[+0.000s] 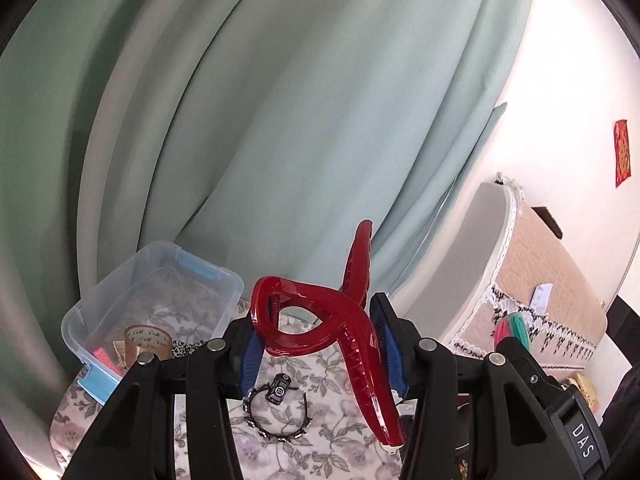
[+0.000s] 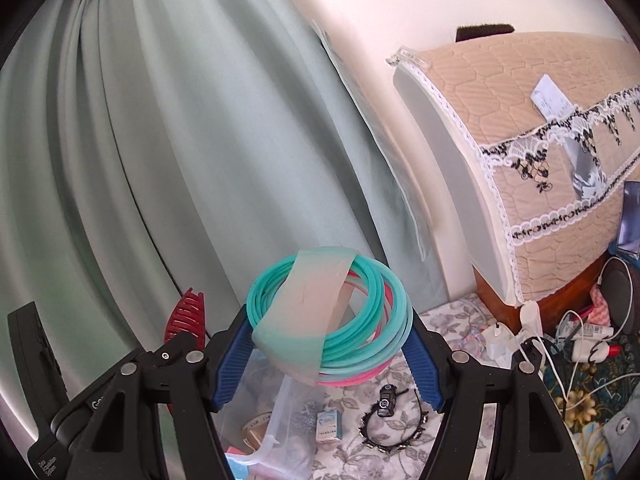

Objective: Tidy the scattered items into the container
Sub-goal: 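Carry the claw clip and bangles over the clear box and open both grippers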

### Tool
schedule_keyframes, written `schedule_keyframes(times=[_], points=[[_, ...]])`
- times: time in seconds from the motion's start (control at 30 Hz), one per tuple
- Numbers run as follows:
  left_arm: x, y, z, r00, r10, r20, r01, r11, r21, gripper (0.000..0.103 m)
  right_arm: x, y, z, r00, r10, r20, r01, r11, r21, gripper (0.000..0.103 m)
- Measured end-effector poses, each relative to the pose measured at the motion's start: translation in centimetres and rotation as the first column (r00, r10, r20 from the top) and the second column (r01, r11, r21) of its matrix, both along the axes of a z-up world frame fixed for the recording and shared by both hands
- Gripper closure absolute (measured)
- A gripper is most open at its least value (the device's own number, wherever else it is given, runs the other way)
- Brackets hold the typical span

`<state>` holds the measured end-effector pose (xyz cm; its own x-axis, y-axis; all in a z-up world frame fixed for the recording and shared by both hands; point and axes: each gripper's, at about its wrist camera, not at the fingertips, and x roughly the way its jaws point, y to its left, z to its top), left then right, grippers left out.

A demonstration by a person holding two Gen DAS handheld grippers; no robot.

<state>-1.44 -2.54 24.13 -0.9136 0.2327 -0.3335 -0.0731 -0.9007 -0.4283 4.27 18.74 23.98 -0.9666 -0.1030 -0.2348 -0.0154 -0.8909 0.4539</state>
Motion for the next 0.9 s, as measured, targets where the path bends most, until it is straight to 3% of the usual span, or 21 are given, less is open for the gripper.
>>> schedule_keyframes(times=[0.17,0.27,0.4,0.53,0.9], points=[[0.8,-1.5,0.6,0.999,0.038,-0.023,-0.038,0.999,0.000,0.051,0.1,-1.6,2.0,0.999,0.024,-0.036,-0.024,1.000,0.007,0.030],[0.8,-2.1,-0.2,0.999,0.045,-0.015,-0.045,0.999,-0.006,0.051,0.2,-3.1,1.5,0.998,0.046,-0.043,-0.044,0.998,0.054,0.030],[0.1,-3.0,-2.1,0.999,0.046,0.025,-0.046,0.999,-0.006,0.051,-0.8,-4.8,-0.5,0.996,0.094,0.005,-0.094,0.993,0.076,0.030],[-1.5,-4.5,-4.7,0.993,0.044,0.107,-0.049,0.998,0.040,0.051,-2.3,-6.6,-2.0,0.990,0.126,0.061,-0.132,0.986,0.101,0.030],[-4.3,-7.7,-9.5,0.976,0.071,0.204,-0.087,0.994,0.071,0.051,-6.1,-9.7,-5.4,0.972,0.156,0.174,-0.182,0.973,0.144,0.030]])
